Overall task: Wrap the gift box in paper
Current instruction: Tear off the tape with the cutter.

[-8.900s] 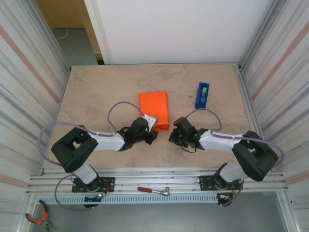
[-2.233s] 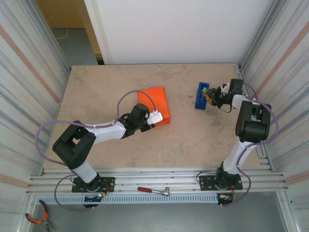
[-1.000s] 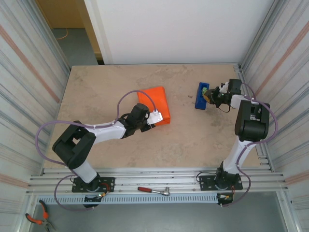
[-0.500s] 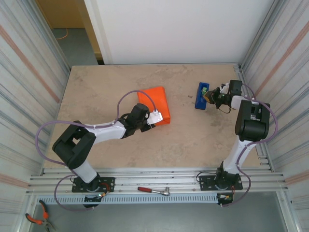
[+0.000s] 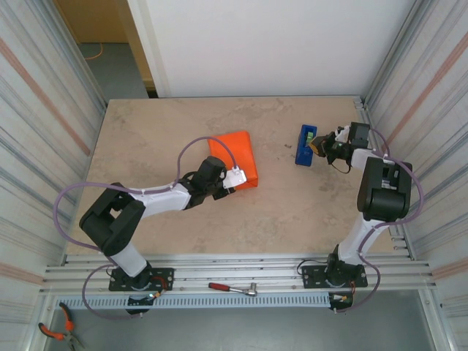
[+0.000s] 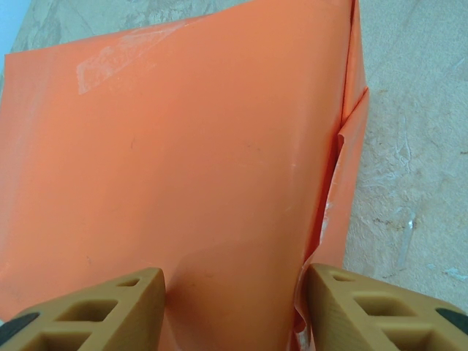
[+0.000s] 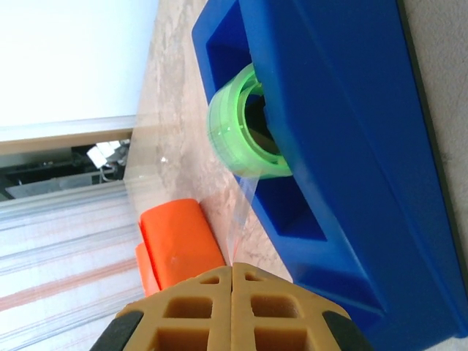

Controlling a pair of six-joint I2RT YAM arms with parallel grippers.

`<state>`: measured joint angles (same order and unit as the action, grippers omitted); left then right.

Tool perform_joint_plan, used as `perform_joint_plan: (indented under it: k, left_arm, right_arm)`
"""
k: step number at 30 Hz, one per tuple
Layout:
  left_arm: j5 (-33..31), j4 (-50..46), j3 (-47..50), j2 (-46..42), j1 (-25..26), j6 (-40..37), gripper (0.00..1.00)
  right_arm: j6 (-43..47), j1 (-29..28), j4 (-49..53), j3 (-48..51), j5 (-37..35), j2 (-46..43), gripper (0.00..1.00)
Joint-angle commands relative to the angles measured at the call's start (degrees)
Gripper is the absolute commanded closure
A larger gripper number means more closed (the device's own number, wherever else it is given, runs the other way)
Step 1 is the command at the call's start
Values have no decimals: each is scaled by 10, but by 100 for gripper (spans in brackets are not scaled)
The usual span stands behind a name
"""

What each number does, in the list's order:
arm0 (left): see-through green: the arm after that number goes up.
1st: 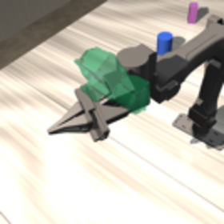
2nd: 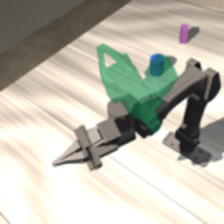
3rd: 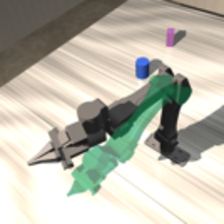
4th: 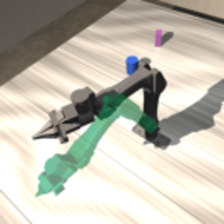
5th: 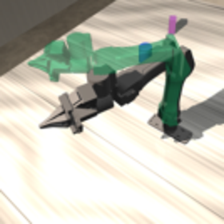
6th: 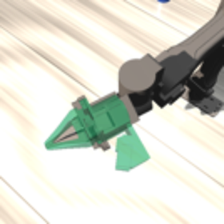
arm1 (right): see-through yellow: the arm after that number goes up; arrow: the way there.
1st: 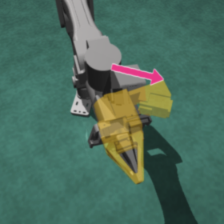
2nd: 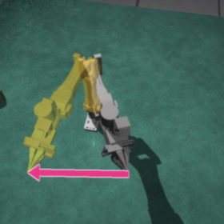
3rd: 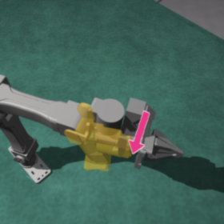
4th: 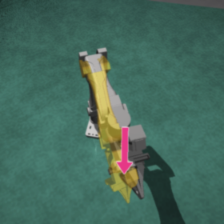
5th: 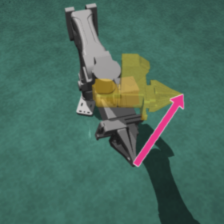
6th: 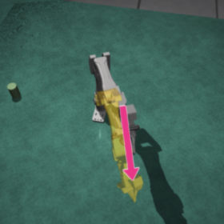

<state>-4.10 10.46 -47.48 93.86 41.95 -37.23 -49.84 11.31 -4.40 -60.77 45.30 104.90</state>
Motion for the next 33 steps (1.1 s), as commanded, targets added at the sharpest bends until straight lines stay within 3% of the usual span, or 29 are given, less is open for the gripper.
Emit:
perform_joint_plan:
  k: [1, 33]
  left_arm:
    - [8, -28, -4, -7, -5, 9, 46]
    - [8, -30, -6, -4, -4, 10, 46]
  right_arm:
    - [-18, -1, -7, 8, 37, -43, 100]
    - [-22, -13, -32, 138, 11, -82, 100]
